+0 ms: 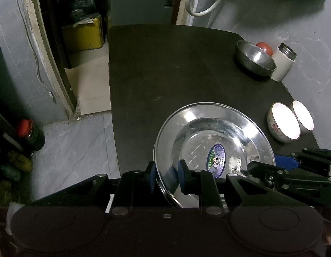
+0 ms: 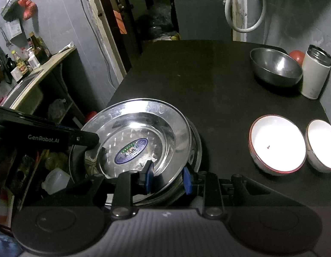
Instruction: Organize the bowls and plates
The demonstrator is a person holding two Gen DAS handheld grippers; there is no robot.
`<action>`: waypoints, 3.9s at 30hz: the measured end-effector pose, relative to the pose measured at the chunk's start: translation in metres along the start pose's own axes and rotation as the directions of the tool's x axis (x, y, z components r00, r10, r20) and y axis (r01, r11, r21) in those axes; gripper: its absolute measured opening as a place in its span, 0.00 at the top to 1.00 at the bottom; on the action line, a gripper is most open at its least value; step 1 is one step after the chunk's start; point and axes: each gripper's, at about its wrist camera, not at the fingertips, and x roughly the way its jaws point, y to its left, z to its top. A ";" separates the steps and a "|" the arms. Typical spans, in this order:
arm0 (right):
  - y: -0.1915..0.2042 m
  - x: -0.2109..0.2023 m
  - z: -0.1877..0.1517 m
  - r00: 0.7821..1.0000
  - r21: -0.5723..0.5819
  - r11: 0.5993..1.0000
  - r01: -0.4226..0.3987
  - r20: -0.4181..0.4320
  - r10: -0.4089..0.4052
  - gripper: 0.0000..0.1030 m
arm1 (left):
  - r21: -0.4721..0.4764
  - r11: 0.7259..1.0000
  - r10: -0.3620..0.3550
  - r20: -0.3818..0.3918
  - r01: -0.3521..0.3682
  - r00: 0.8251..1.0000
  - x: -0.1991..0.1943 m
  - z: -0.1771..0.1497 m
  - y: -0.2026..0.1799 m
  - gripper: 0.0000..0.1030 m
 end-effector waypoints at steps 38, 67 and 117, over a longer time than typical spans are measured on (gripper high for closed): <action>0.006 0.004 -0.002 1.000 -0.007 1.000 0.013 -0.016 -0.013 0.68 | 0.023 1.000 0.021 -0.026 -0.021 0.999 0.009 0.001 -0.003 0.76; 0.018 0.008 -0.001 0.998 -0.060 0.997 0.057 -0.032 -0.059 0.67 | 0.042 0.999 0.032 -0.054 -0.030 0.998 0.016 -0.002 -0.001 0.74; 0.024 0.009 -0.004 0.997 -0.092 0.994 0.064 -0.039 -0.067 0.58 | 0.059 0.998 0.031 -0.055 -0.028 0.998 0.017 -0.002 -0.002 0.72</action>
